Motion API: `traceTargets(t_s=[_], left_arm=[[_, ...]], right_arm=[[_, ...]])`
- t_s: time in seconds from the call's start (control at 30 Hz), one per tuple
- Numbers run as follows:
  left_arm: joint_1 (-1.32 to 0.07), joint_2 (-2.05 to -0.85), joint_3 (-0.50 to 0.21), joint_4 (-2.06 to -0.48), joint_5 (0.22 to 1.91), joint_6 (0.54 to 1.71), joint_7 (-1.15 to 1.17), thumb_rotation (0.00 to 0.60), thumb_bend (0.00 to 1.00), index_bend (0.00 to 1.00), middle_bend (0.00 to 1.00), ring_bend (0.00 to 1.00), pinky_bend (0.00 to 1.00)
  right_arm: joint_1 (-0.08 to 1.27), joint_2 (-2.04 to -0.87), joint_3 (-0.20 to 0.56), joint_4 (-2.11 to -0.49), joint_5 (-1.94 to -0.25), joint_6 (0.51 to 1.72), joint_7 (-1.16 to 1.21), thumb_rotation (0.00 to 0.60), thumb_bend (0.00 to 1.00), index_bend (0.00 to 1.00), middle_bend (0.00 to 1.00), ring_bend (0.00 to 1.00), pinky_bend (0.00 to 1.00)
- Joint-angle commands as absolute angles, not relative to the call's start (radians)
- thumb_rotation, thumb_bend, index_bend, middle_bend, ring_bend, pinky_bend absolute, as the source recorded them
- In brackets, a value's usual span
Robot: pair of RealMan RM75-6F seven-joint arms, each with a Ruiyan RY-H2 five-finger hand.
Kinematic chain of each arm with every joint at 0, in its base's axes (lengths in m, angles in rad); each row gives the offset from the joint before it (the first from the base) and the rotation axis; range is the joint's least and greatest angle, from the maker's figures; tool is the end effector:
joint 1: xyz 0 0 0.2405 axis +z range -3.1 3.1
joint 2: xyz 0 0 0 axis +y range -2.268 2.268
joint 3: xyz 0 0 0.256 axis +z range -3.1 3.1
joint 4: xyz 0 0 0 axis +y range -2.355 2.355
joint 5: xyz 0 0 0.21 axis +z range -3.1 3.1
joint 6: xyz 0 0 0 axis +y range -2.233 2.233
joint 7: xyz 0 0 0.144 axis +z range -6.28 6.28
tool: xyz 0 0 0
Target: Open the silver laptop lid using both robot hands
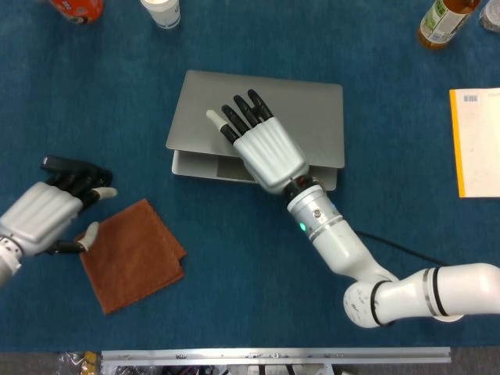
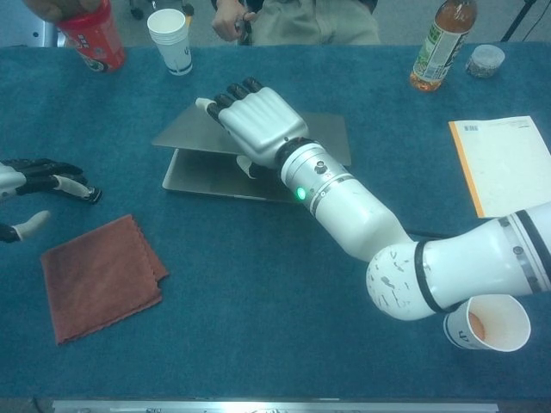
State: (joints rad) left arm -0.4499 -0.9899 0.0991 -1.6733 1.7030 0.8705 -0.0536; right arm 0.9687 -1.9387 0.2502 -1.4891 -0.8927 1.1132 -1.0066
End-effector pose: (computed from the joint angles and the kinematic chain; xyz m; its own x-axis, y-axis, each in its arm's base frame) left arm -0.2769 0.2214 0.0977 0.6204 0.4969 0.6068 0.7803 -0.4688 -0.4139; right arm -0.0077 -0.2996 -0.1060 0.6482 -0.0875 0.7564 -0.6681 -0.5421 0.5097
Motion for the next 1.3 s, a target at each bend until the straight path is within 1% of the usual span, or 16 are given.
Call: traceTargets(t_s=[0.03,0.37,0.73,1.3], left_arm=[[-0.491,-0.999,0.098,-1.688,1.702,0.83,-0.031,0.192,0.55,0.12,0.01,0.0,0.0],[-0.564,-1.044,0.086,-1.691,1.699,0.787,-0.017,0.189,0.55,0.11,0.0,0.0,0.0],[-0.638,-1.105,0.08,-1.651,1.669,0.722,-0.027,0.191,0.55,0.11,0.0,0.0,0.0],[-0.708,-1.193,0.118,-1.539,1.742,0.768,-0.196,0.193,0.55,0.09,0.0,0.0,0.0]], right_arm=[[0.971,-1.939,0.251,-1.486,-0.889,1.113,-1.005,0.6,0.38,0.05,0.13,0.0,0.05],[0.982,-1.94,0.251,-1.482,-0.884,1.116,-1.0,0.6,0.38,0.05,0.13,0.0,0.05],[0.993,-1.935,0.249,-1.475,-0.882,1.123,-1.007,0.6,0.39,0.05,0.13,0.0,0.05],[1.004,-1.904,0.271,-1.486,-0.863,1.131,-0.997,0.6,0.41,0.05,0.13,0.0,0.05]])
